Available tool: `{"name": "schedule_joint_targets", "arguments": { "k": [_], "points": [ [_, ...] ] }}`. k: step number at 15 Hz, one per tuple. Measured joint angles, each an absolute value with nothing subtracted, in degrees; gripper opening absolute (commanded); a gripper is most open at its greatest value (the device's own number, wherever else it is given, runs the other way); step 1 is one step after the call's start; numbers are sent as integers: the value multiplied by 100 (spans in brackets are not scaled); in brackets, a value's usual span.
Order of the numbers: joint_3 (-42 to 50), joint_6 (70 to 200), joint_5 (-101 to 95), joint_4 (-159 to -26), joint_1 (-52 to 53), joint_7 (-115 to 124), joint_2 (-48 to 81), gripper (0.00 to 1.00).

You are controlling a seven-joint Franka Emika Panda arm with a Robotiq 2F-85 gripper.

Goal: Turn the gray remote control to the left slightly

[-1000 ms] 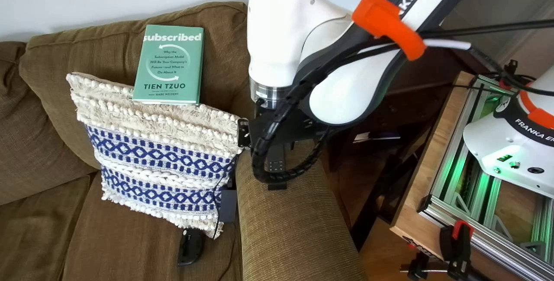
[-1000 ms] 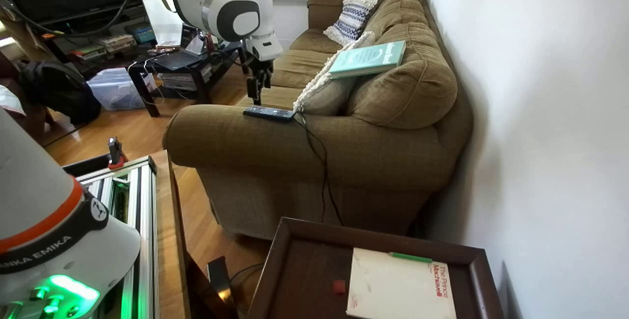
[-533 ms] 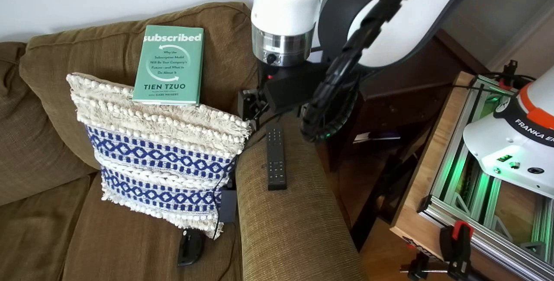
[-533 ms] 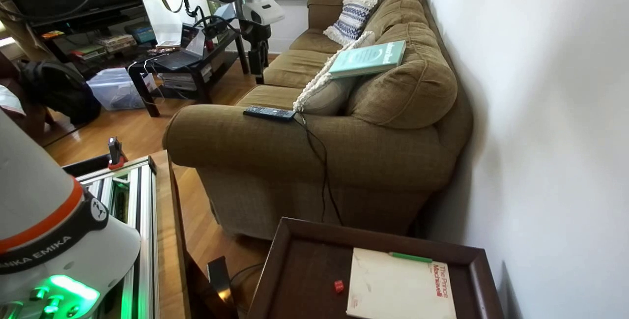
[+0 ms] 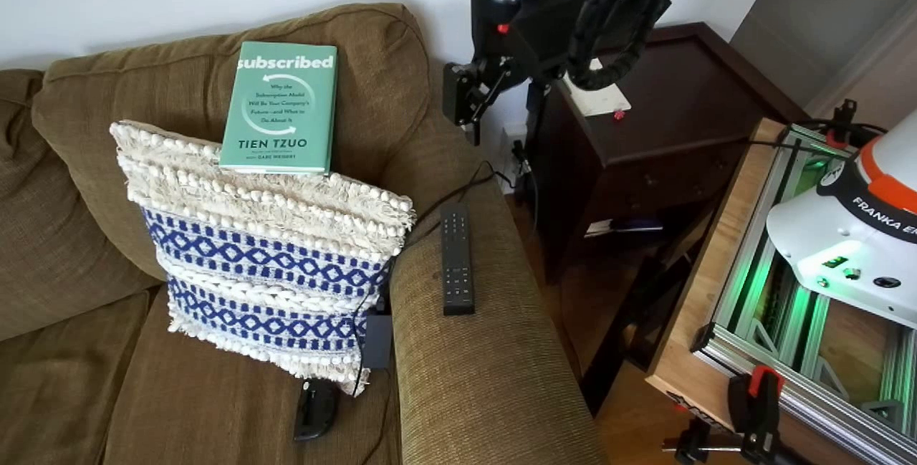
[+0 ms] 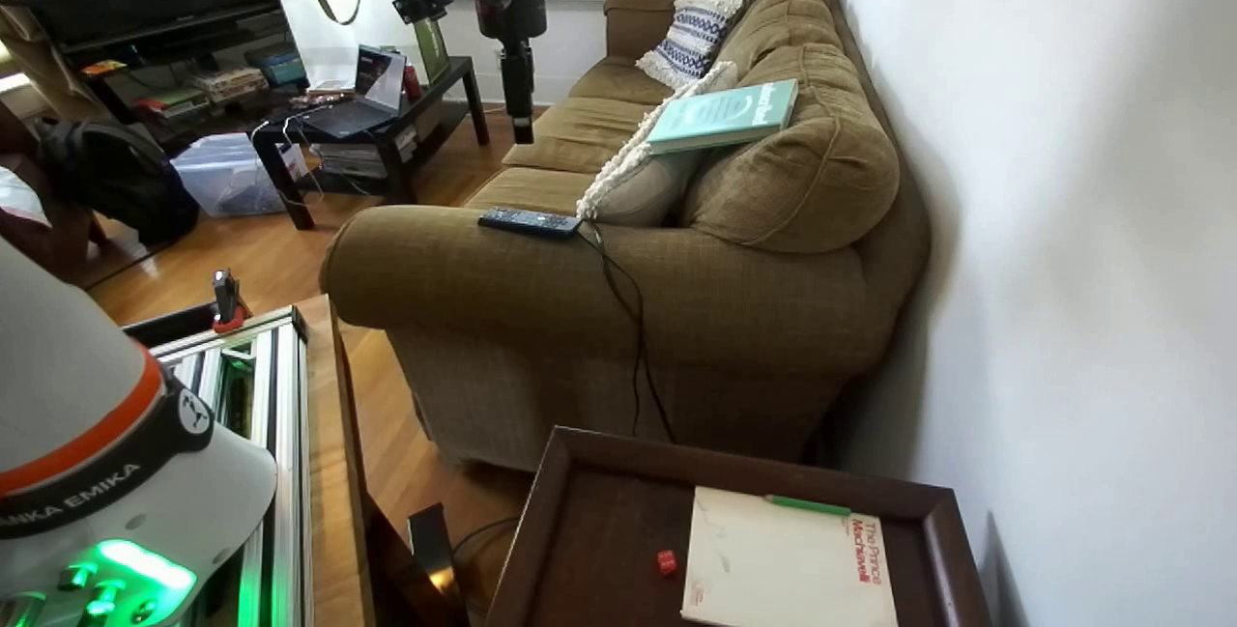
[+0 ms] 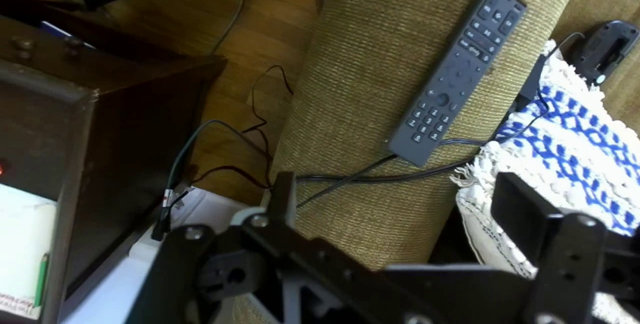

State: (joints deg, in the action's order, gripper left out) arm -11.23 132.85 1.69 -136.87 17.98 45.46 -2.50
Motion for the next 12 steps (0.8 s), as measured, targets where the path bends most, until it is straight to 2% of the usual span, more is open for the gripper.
{"name": "schedule_joint_targets", "arguments": {
  "k": [5,12],
  "points": [
    [-1151,12685,19,-13850,1582,3639,-901,100],
    [-1198,12633,3,-14084,1509,2777,-1413,100]
  ]
}}
